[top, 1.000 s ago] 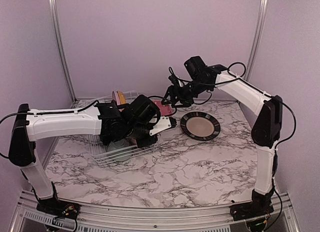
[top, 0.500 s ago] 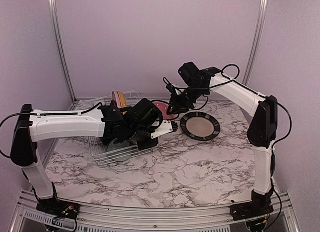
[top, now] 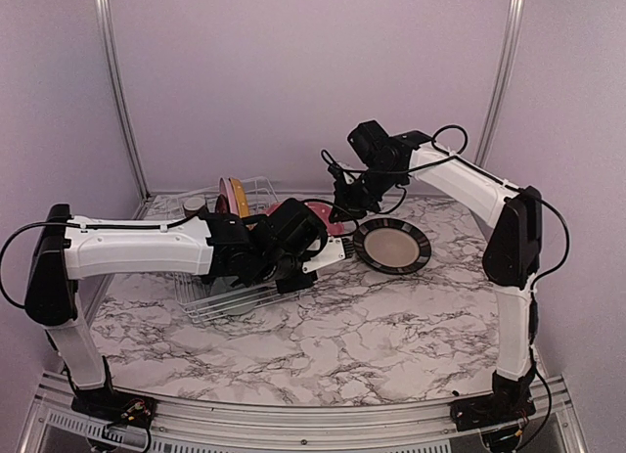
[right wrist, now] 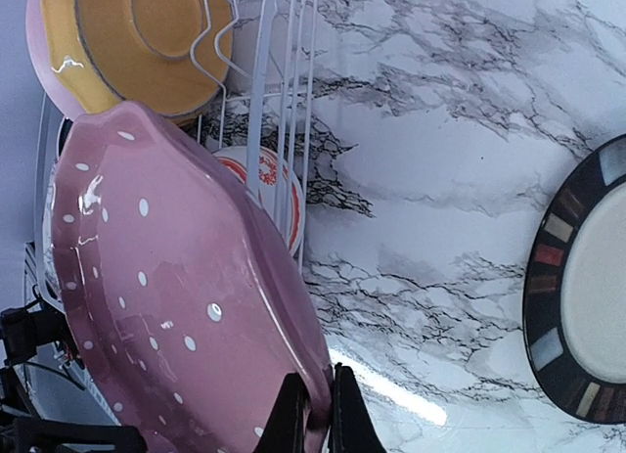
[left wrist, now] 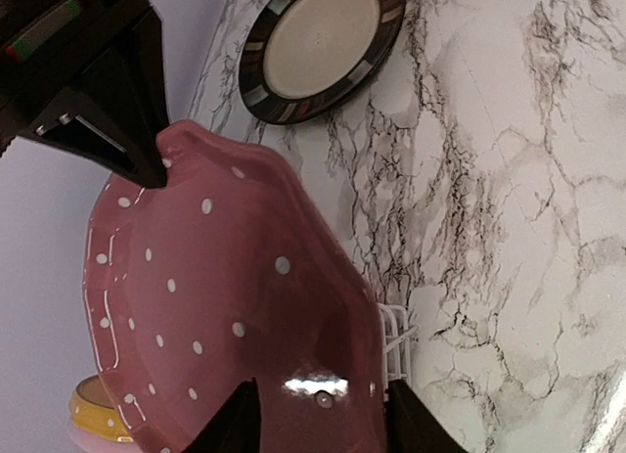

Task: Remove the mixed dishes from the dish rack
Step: Pass from the left arm to the right, then place the plate with another plate.

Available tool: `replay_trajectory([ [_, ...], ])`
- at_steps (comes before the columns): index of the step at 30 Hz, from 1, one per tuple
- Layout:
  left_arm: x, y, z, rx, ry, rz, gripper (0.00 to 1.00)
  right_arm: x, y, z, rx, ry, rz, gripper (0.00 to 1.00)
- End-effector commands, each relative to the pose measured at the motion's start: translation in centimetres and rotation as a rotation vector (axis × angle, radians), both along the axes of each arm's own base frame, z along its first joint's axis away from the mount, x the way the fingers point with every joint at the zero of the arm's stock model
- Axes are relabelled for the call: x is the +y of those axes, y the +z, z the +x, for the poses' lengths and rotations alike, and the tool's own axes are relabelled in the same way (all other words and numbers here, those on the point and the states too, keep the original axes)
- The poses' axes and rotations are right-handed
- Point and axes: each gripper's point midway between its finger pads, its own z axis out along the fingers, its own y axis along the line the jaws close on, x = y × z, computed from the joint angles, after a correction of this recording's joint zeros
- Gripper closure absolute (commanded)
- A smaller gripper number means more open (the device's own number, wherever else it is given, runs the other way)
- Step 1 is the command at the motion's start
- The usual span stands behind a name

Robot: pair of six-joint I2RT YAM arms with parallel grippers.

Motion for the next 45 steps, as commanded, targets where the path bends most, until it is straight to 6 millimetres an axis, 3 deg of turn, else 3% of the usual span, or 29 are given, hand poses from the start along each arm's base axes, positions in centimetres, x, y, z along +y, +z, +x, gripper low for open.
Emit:
replay_trajectory([
  [1, 0.2, 3.7, 1.6, -0.094, 0.05, -0.055, 0.46, -0.6, 1.9, 0.5, -0.048, 0.004, 0.021, 1.0],
  [6, 0.2, 4.9, 1.6, -0.107, 0.054, -0.093, 0.2, -1.9, 3.1, 1.5, -0.057, -0.043, 0.065, 1.0],
  [11, -0.2, 6.6, 1.7, -0.117, 0.063, -0.16, 0.01, -3.9, 3.5, 2.6, -0.05, -0.1, 0.118, 1.0],
  [20, -0.2, 10.2, 3.0, -0.112, 0.121, -0.345, 0.01, -8.9, 4.1, 4.4, -0.063, -0.214, 0.162, 1.0],
  [29, 1.9, 12.4, 5.4, -0.062, 0.232, -0.526, 0.01, -14.3, 5.1, 6.1, -0.097, -0.329, 0.222, 1.0],
  [34, 3.5, 13.0, 6.8, -0.027, 0.3, -0.621, 0.01, -18.3, 3.7, 6.4, -0.1, -0.407, 0.195, 1.0],
  [45, 6.1, 13.6, 8.4, 0.032, 0.39, -0.758, 0.01, -24.5, -1.3, 6.4, -0.085, -0.496, 0.076, 1.0],
])
